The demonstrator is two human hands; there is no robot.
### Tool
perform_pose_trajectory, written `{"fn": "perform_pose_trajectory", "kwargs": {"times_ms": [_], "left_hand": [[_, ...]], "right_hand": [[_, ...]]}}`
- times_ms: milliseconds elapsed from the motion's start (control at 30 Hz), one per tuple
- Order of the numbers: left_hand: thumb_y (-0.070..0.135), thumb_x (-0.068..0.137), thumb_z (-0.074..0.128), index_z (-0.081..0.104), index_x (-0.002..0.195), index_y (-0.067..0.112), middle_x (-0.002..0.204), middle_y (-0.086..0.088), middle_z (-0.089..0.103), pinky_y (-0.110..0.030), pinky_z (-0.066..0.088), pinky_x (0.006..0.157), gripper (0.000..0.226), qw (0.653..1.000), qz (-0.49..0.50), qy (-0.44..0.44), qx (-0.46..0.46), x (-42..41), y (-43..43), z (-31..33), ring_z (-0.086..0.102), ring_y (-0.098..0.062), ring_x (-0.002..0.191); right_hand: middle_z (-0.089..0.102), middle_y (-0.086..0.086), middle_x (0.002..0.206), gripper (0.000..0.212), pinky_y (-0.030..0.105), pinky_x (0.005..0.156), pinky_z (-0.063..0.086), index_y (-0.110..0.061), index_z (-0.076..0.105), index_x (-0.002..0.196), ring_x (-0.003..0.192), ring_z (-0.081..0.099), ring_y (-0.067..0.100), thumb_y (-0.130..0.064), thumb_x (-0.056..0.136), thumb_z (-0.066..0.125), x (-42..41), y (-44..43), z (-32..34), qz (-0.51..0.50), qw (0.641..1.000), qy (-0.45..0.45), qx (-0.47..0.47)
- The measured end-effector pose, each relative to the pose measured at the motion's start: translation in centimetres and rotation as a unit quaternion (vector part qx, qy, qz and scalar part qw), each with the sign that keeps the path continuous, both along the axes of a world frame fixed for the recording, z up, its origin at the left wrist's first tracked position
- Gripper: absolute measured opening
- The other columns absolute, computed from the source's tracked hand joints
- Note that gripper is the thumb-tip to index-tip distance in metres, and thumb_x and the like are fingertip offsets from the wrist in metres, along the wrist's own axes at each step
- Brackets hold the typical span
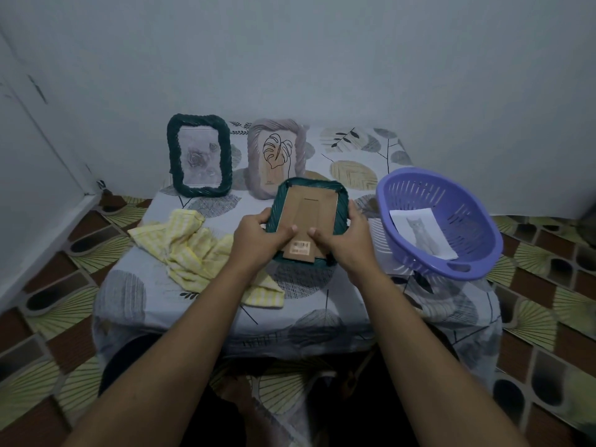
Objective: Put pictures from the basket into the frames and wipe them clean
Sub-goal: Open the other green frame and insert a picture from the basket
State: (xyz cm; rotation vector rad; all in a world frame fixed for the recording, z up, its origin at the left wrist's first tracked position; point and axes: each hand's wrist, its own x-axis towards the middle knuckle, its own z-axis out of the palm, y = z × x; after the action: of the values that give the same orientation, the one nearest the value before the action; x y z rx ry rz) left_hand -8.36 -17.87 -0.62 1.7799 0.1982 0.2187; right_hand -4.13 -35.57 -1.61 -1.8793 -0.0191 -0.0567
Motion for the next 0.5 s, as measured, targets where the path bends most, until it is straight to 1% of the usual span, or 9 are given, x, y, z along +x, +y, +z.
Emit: {"fn": "perform_pose_trajectory", "kwargs": {"times_ms": [67, 133, 233, 300, 367, 433, 500], "left_hand": [[0.047, 0.067, 0.079, 0.071, 0.103, 0.039, 0.096, 0.004, 0.075, -0.044, 0.061, 0.076, 0.038, 0.997, 0.030, -0.013, 0.072, 0.1, -0.4, -0.3, 0.072, -0.017, 0.085], [0.052, 0.065, 0.078, 0.072, 0.109, 0.036, 0.098, 0.001, 0.071, -0.042, 0.060, 0.078, 0.048, 0.992, 0.049, -0.019, 0.115, 0.2, -0.8, -0.8, 0.070, -0.019, 0.089], [0.046, 0.071, 0.081, 0.073, 0.112, 0.029, 0.099, -0.004, 0.067, -0.038, 0.058, 0.078, 0.046, 0.988, 0.049, -0.004, 0.145, 0.1, -1.3, -1.6, 0.068, -0.022, 0.090], [0.046, 0.072, 0.080, 0.074, 0.108, 0.026, 0.095, -0.004, 0.068, -0.036, 0.057, 0.076, 0.042, 0.986, 0.038, 0.009, 0.163, 0.0, -1.4, -2.4, 0.068, -0.022, 0.089], [0.056, 0.068, 0.073, 0.073, 0.105, 0.027, 0.091, -0.003, 0.070, -0.038, 0.058, 0.075, 0.048, 0.982, 0.029, 0.020, 0.185, 0.0, -1.4, -3.2, 0.066, -0.022, 0.090], [0.062, 0.066, 0.068, 0.072, 0.109, 0.028, 0.095, -0.005, 0.067, -0.038, 0.057, 0.078, 0.055, 0.978, 0.024, 0.039, 0.205, 0.2, -1.3, -3.9, 0.064, -0.022, 0.092], [0.066, 0.066, 0.063, 0.071, 0.113, 0.029, 0.100, -0.008, 0.061, -0.040, 0.054, 0.082, 0.061, 0.963, 0.028, 0.064, 0.260, 0.1, -1.2, -4.2, 0.060, -0.026, 0.097]], "right_hand": [[0.051, 0.003, 0.135, 0.120, 0.051, 0.098, 0.053, -0.025, 0.037, 0.147, 0.125, 0.053, 0.024, -0.066, 0.046, 0.088, 1.1, -0.5, -1.9, -0.008, 0.999, 0.001, -0.043], [0.051, 0.002, 0.136, 0.123, 0.051, 0.097, 0.053, -0.027, 0.035, 0.148, 0.125, 0.054, 0.025, -0.069, 0.044, 0.086, 1.2, -0.7, -2.1, -0.012, 0.998, 0.008, -0.055], [0.055, 0.004, 0.132, 0.114, 0.051, 0.095, 0.054, -0.030, 0.040, 0.142, 0.120, 0.058, 0.026, -0.067, 0.044, 0.084, 1.7, -1.4, -3.4, 0.003, 0.996, 0.021, -0.083], [0.055, 0.006, 0.132, 0.115, 0.051, 0.096, 0.054, -0.023, 0.041, 0.143, 0.120, 0.057, 0.028, -0.068, 0.046, 0.081, 1.1, -1.4, -2.9, 0.008, 0.993, 0.030, -0.115], [0.053, 0.009, 0.133, 0.109, 0.050, 0.100, 0.051, -0.016, 0.041, 0.144, 0.122, 0.054, 0.028, -0.059, 0.053, 0.084, 0.4, -1.2, -2.2, 0.016, 0.989, 0.033, -0.145], [0.050, 0.011, 0.135, 0.099, 0.047, 0.104, 0.047, -0.012, 0.039, 0.146, 0.124, 0.050, 0.029, -0.045, 0.065, 0.086, 0.0, -1.1, -2.1, 0.026, 0.984, 0.043, -0.170], [0.047, 0.012, 0.138, 0.101, 0.048, 0.105, 0.045, -0.012, 0.033, 0.149, 0.127, 0.048, 0.030, -0.044, 0.068, 0.084, -0.1, -0.8, -2.4, 0.030, 0.980, 0.045, -0.192]]}}
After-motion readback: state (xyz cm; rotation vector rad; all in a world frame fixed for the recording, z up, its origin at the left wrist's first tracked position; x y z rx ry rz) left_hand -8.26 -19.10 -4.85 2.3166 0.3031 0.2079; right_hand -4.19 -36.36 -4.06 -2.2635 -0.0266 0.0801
